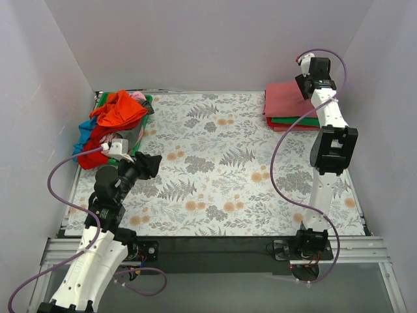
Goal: Fold and stack the t-shirts
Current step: Neatly place the folded tshirt to the corner, then reset both grippers
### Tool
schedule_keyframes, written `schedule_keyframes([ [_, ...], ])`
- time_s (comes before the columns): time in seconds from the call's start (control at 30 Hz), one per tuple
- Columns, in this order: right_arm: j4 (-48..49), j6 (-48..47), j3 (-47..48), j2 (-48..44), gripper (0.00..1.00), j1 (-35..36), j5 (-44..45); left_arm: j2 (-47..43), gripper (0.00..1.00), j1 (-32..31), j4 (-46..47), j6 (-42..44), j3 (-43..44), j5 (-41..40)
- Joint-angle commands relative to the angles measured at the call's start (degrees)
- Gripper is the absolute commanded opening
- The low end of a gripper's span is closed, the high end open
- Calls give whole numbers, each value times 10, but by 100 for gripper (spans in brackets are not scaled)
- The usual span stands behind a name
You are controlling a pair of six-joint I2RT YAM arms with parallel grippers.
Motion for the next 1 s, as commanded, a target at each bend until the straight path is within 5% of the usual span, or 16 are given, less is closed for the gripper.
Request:
schedule_keyframes([
  [0.0,-49,15,1,-86,75,3,-185,-6,52,1,7,9,-1,6],
  [0.2,-163,-15,-76,-142,77,0,-571,-14,54,1,2,22,2,33],
  [0.37,-139,11,-243,-288,86,9,-626,-14,70,1,-22,4,25,17],
  [0.4,-129,37,-296,-313,91,8,-598,-8,80,1,-32,-9,36,-9],
  [0.57,-16,101,-477,-527,98,-2,-433,95,82,1,-135,-59,148,-51],
  [0.73,106,237,-640,-737,98,-18,-111,184,82,2,-191,-51,248,-34],
  [0.97,53,266,-694,-843,98,-20,-19,190,82,2,-207,-20,293,7],
])
